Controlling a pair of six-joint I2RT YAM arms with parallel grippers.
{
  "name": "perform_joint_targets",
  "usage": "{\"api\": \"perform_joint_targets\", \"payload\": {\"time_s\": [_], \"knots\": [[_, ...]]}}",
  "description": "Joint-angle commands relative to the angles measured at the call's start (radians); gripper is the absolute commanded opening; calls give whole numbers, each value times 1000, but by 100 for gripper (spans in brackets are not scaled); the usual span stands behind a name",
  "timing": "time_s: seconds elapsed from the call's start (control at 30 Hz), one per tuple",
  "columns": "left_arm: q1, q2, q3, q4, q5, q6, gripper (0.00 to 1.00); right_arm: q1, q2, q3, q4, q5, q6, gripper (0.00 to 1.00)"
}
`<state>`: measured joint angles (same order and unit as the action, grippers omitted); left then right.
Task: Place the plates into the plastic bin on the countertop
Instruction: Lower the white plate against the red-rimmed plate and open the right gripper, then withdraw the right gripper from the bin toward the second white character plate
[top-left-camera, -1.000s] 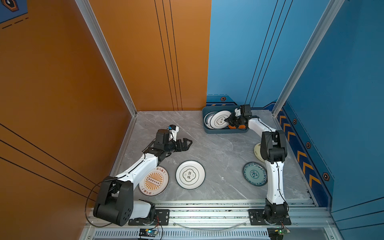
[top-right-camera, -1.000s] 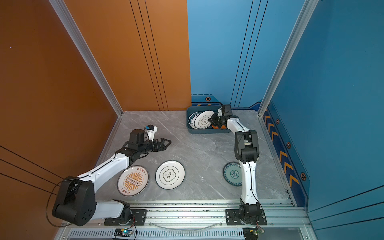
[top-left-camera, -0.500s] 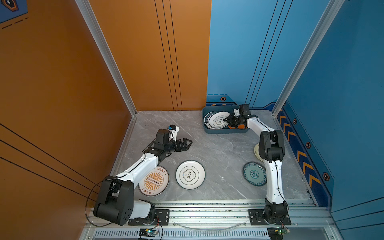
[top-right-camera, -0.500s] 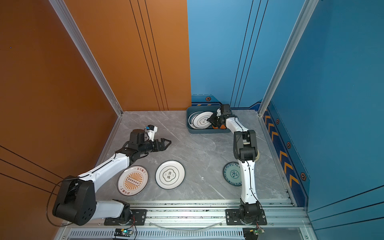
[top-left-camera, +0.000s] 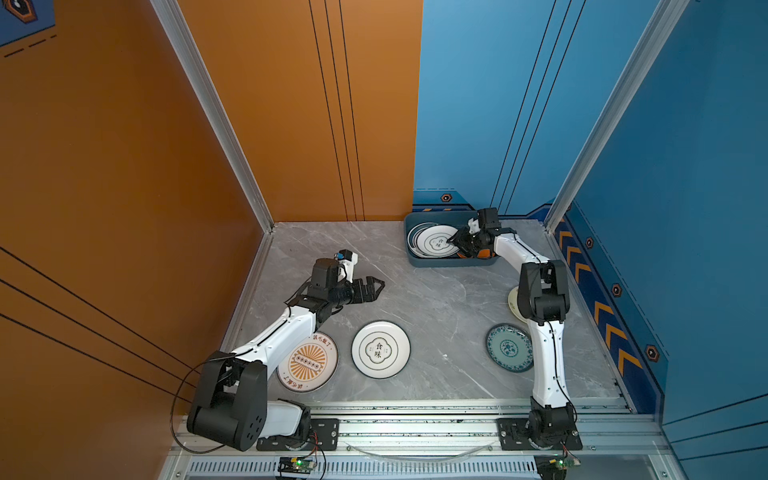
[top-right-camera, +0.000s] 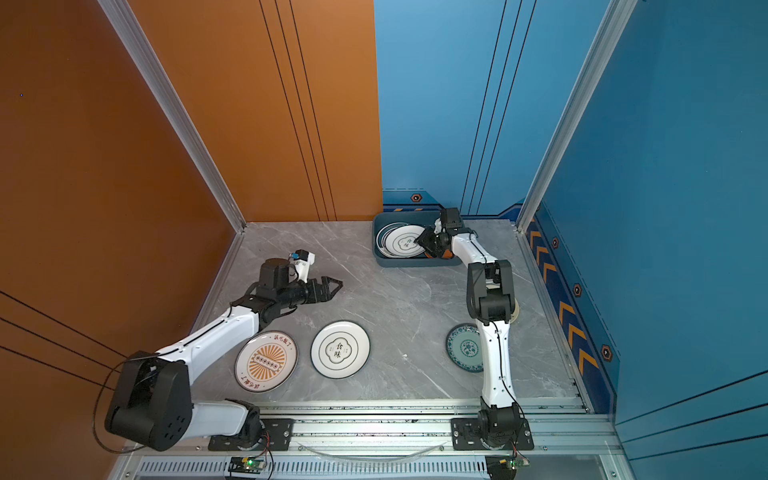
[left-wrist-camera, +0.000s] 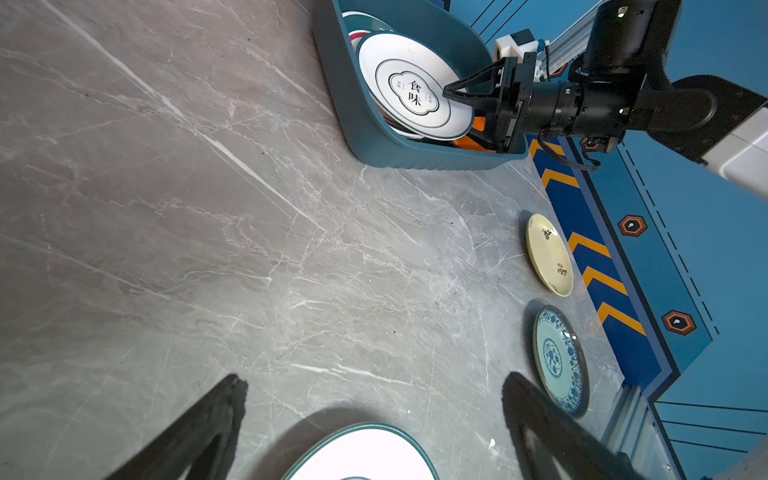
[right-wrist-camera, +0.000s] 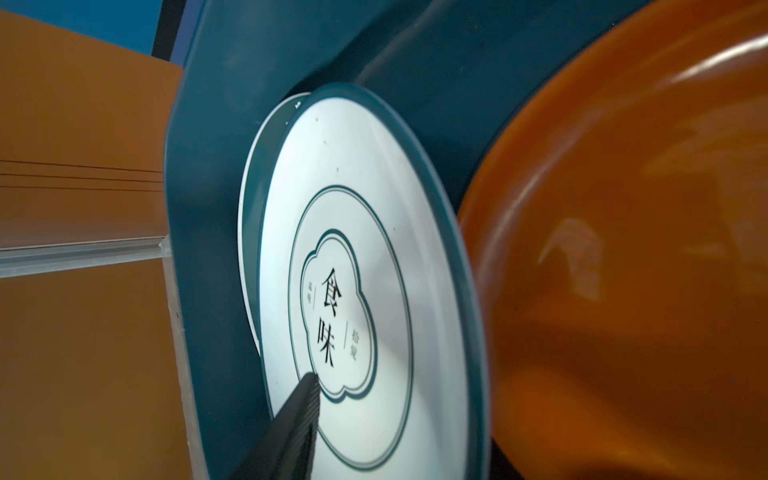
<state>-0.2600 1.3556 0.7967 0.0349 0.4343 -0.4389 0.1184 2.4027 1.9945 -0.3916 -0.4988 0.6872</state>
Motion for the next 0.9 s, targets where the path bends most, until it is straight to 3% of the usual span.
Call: {"api": "perform_joint_targets", "payload": {"time_s": [0.0, 0.27, 0.67, 0.87], "knots": [[0, -15, 1, -9, 12, 0, 98, 9, -49, 24, -110, 64, -59, 48], [-4, -13, 1, -9, 11, 0, 98, 26, -46, 54, -166, 106, -95, 48], [-4, -17, 5, -22, 3, 5, 98, 58, -3, 125, -173, 76, -89, 49], [-2, -46, 3, -42, -28, 14, 98, 60, -148, 10, -93, 103, -107, 49]]}}
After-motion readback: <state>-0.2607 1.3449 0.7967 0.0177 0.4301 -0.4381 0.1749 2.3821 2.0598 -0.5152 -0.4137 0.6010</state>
